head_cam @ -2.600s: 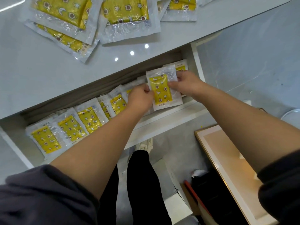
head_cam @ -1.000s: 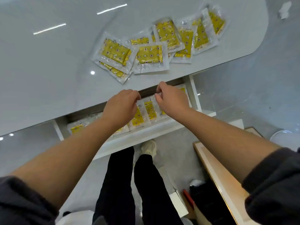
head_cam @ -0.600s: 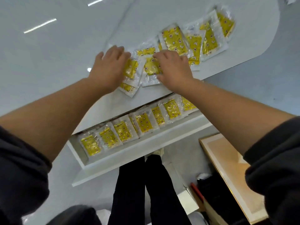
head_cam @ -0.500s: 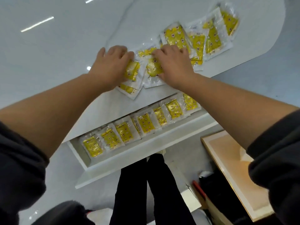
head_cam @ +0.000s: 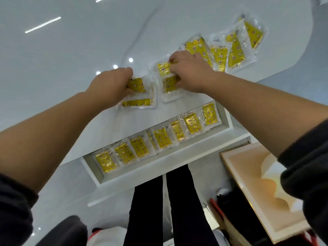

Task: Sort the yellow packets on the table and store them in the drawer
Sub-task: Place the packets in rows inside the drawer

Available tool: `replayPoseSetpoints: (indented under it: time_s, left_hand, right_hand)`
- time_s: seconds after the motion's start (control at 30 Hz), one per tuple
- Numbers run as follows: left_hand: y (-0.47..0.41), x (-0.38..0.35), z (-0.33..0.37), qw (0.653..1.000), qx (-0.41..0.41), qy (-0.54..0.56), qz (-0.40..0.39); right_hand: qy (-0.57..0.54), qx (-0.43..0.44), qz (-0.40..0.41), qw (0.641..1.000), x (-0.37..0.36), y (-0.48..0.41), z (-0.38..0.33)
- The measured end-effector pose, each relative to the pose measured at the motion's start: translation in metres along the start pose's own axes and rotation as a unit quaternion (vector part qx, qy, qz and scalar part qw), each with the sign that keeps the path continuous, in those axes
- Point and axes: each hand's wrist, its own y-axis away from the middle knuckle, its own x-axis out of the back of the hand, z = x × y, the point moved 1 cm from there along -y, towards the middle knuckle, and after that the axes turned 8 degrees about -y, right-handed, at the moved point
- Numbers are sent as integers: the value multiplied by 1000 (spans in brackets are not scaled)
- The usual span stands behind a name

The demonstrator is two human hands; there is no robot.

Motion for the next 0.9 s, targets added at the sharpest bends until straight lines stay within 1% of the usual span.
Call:
replayPoseSetpoints:
  time_s: [0.07, 0.17, 0.3, 0.37, 0.5, 0.6, 0.67, 0.73, 0.8, 0.83, 0.87, 0.9]
  left_hand:
    - [3, 0, -1, 1000, 5, -13, -2]
    - [7, -3, 0, 1000, 8, -15, -2]
    - [7, -5, 1, 999, 31, 17, -31]
    - [8, -4, 2, 996, 51, 47, -53]
    - [11, -3, 0, 987, 86, 112, -81]
    - [14, -2, -1, 982, 88, 133, -98]
    - [16, -1, -2, 973, 113, 158, -124]
    - [18, -2, -5, 954, 142, 220, -147]
    - [23, -3, -9, 919, 167, 324, -150]
    - [27, -4, -9, 893, 179, 386, -144]
    - [33, -4, -9, 865, 190, 446, -134]
    - [39, -5, -7, 835, 197, 499, -124]
  right_hand:
    - [12, 25, -9, 1000, 3, -10, -5]
    - [38, 51, -49, 997, 7, -22, -12]
    - [32, 62, -88, 994, 14, -27, -17]
    - [28, 54, -79, 995, 15, -27, -19]
    - [65, 49, -47, 996, 15, -30, -24]
    - [47, 48, -51, 996, 13, -32, -24]
    - [38, 49, -50, 997, 14, -31, -26]
    - [-4, 32, -32, 999, 16, -26, -25]
    - [-97, -7, 13, 995, 16, -15, -23]
    - [-161, -35, 44, 985, 15, -7, -22]
    - [-231, -66, 80, 967, 13, 2, -20]
    - [-304, -100, 117, 940, 11, 12, -19]
